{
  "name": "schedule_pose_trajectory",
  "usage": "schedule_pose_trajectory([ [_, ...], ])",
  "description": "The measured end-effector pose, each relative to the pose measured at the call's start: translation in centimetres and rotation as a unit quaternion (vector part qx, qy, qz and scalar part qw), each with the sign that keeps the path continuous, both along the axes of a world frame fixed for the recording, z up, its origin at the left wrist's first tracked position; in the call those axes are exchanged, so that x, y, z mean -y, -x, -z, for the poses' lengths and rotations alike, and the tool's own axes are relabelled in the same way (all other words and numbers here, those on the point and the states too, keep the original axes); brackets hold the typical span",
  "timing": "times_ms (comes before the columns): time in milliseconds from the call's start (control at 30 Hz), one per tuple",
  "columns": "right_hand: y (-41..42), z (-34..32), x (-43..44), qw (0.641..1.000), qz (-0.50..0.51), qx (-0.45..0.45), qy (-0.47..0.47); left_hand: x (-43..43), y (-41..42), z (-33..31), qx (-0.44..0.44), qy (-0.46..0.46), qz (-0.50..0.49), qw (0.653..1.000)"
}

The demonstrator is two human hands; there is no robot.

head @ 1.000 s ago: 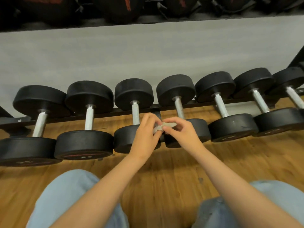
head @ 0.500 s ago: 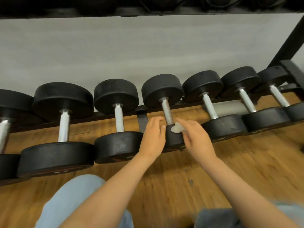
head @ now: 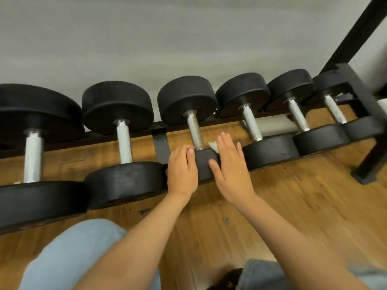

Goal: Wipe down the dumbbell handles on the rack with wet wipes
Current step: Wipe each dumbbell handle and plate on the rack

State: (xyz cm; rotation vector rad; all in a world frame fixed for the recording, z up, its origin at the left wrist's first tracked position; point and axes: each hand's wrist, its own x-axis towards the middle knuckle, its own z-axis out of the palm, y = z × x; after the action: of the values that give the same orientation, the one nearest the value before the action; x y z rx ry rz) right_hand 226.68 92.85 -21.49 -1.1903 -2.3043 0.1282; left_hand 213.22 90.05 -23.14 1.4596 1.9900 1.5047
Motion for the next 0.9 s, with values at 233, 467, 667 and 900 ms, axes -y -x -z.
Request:
schedule_pose_trajectory([
  [233, -3.0, 1.9, 3.6, 0.998, -0.053, -0.019, 0.041, -0.8, -0.9, -1.6, 0.094, 0.066, -0.050, 0.992],
  [467, -2.7, 1.6, 2.5, 0.990, -0.017, -0.083, 0.111, -0.5, -1.7, -1.9, 0.079, 0.041, -0.083, 0.993],
  [667, -2.8, 0.8, 0.8, 0.967, -0.020, -0.132, 0.217, -0.7, -1.9, -2.0, 0.062, 0.044, -0.099, 0.992],
  [900, -5.1, 1.4, 2.2, 0.948, -0.089, -0.127, 0.276, -0.6, -1.9, -1.9, 0.053, 0.043, -0.102, 0.992],
])
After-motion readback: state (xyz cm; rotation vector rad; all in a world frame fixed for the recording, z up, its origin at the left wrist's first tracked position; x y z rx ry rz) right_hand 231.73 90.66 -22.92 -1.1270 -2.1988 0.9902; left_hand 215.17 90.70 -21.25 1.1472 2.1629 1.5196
